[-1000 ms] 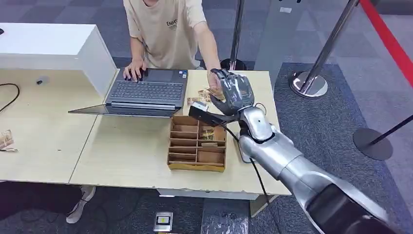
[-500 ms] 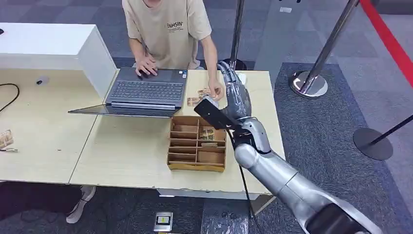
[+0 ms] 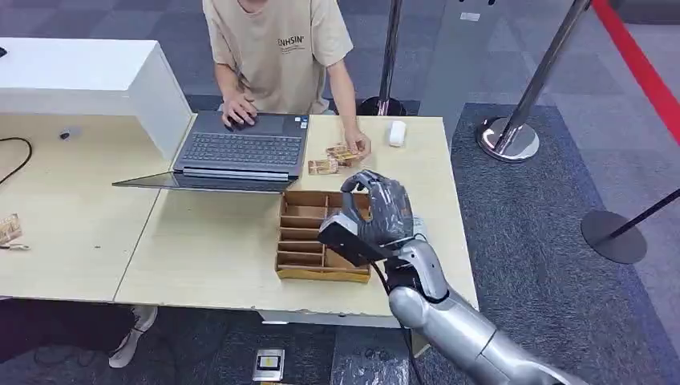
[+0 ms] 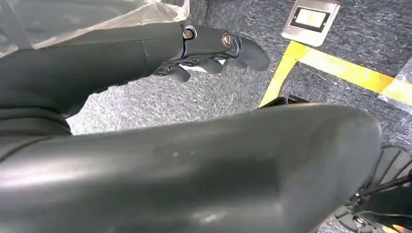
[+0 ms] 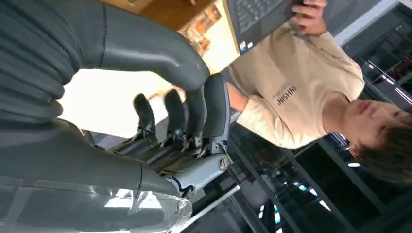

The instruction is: Pass the card to the sensor for recognition and then transmit it.

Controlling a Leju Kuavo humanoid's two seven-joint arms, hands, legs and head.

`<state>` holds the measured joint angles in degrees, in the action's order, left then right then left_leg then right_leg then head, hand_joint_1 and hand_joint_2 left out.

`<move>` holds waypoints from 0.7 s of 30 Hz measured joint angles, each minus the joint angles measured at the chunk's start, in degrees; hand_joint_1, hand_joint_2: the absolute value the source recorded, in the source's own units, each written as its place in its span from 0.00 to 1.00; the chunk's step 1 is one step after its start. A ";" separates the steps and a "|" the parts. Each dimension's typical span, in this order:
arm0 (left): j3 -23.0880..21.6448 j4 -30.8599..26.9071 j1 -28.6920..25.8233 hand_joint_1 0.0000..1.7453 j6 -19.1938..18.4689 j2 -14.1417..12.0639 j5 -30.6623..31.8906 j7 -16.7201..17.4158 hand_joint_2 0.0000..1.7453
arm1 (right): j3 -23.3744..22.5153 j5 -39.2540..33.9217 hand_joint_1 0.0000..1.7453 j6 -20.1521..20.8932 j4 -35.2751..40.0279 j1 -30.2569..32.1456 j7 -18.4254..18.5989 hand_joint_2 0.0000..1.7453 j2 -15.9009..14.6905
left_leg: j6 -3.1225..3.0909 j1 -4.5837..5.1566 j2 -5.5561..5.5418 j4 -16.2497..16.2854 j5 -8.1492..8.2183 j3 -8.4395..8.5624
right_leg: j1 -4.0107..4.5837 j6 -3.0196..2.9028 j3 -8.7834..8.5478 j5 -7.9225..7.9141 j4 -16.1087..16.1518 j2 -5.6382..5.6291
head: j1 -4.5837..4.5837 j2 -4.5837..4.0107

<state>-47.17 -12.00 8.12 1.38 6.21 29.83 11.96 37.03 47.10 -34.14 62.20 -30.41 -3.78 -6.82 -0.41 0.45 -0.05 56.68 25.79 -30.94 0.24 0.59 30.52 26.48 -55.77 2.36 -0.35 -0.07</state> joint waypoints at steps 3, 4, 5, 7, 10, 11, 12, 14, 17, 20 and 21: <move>0.00 0.00 -0.01 0.00 0.00 0.00 0.04 0.02 0.00 | 0.11 0.50 0.56 -0.55 -0.72 0.52 -0.28 1.00 -0.13 | 0.00 0.00 0.00 0.00 0.00 0.00 | 0.00 0.00 0.00 0.01 0.00 0.00 | -0.02 0.00; 0.00 0.00 0.00 0.00 0.00 0.00 0.07 0.02 0.00 | 0.24 1.12 0.65 -0.70 -1.14 0.61 -0.28 1.00 -0.13 | 0.00 0.00 0.00 0.00 0.01 -0.01 | 0.00 0.00 0.00 0.01 0.00 0.00 | 0.00 0.00; 0.00 0.00 0.00 0.00 0.00 -0.02 0.07 0.02 0.00 | 0.41 2.23 0.64 -1.02 -1.70 0.65 -0.13 1.00 -0.13 | 0.00 0.00 0.00 0.00 0.01 -0.01 | 0.00 0.01 0.00 0.01 0.00 0.00 | -0.02 0.00; 0.00 0.00 0.00 0.00 0.00 -0.02 0.09 0.02 0.00 | 0.72 4.68 0.45 -1.31 -2.82 0.65 0.75 1.00 -0.11 | 0.00 0.00 0.00 0.00 0.01 -0.02 | 0.00 0.01 0.00 0.02 0.00 0.00 | -0.02 0.00; 0.00 0.00 0.00 0.00 0.00 -0.02 0.17 0.04 0.00 | 1.36 8.70 0.22 -1.16 -4.77 0.64 2.12 1.00 0.13 | 0.00 0.00 -0.01 -0.01 0.01 -0.03 | 0.00 0.02 0.00 0.02 0.00 0.00 | -0.02 0.00; 0.00 0.00 0.01 0.00 0.00 -0.02 0.20 0.04 0.00 | 1.73 9.64 0.20 -1.01 -5.46 0.65 2.40 1.00 0.31 | 0.00 -0.01 -0.01 -0.01 0.01 -0.03 | 0.01 0.02 0.00 0.02 0.00 0.00 | -0.02 0.00; 0.00 0.00 0.01 0.00 0.00 -0.02 0.26 0.04 0.00 | 2.03 10.10 0.20 -0.76 -5.99 0.68 2.62 1.00 0.48 | 0.00 -0.01 -0.01 -0.01 0.01 -0.03 | 0.01 0.02 0.01 0.02 0.00 0.00 | -0.02 0.00; 0.00 0.00 0.03 0.00 -0.02 -0.02 0.35 0.04 0.00 | 2.58 10.60 0.26 -0.41 -7.30 0.69 2.73 1.00 0.92 | 0.00 -0.01 -0.01 -0.01 0.01 -0.03 | 0.00 0.02 0.00 0.02 0.00 0.01 | -0.02 0.00; 0.00 0.00 0.02 0.00 -0.02 -0.02 0.52 0.02 0.00 | 3.54 10.60 0.31 -0.17 -8.96 0.83 3.10 1.00 1.31 | 0.00 0.00 -0.01 -0.01 0.01 -0.04 | 0.00 0.03 0.01 0.03 0.00 0.01 | -0.02 0.00; 0.00 0.00 0.02 0.00 -0.02 -0.02 0.52 0.02 0.00 | 4.11 10.12 0.33 -0.55 -10.58 0.87 2.73 1.00 1.79 | 0.00 0.00 0.00 -0.01 0.01 -0.03 | 0.00 0.03 0.01 0.03 0.00 0.01 | 0.00 0.00; 0.00 0.00 0.02 0.00 -0.02 -0.02 0.52 0.02 0.00 | 4.35 10.08 0.33 -0.68 -11.12 0.88 2.60 1.00 1.90 | 0.00 0.00 0.00 -0.01 0.01 -0.04 | 0.00 0.04 0.01 0.03 0.00 0.01 | -0.02 0.00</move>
<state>-47.17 -12.00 8.15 1.36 6.19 30.36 11.98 41.37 57.18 -34.82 51.08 -29.53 -1.18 -4.92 -0.41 0.45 -0.05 56.67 25.80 -30.98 0.24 0.63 30.53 26.51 -55.77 2.37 -0.37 -0.07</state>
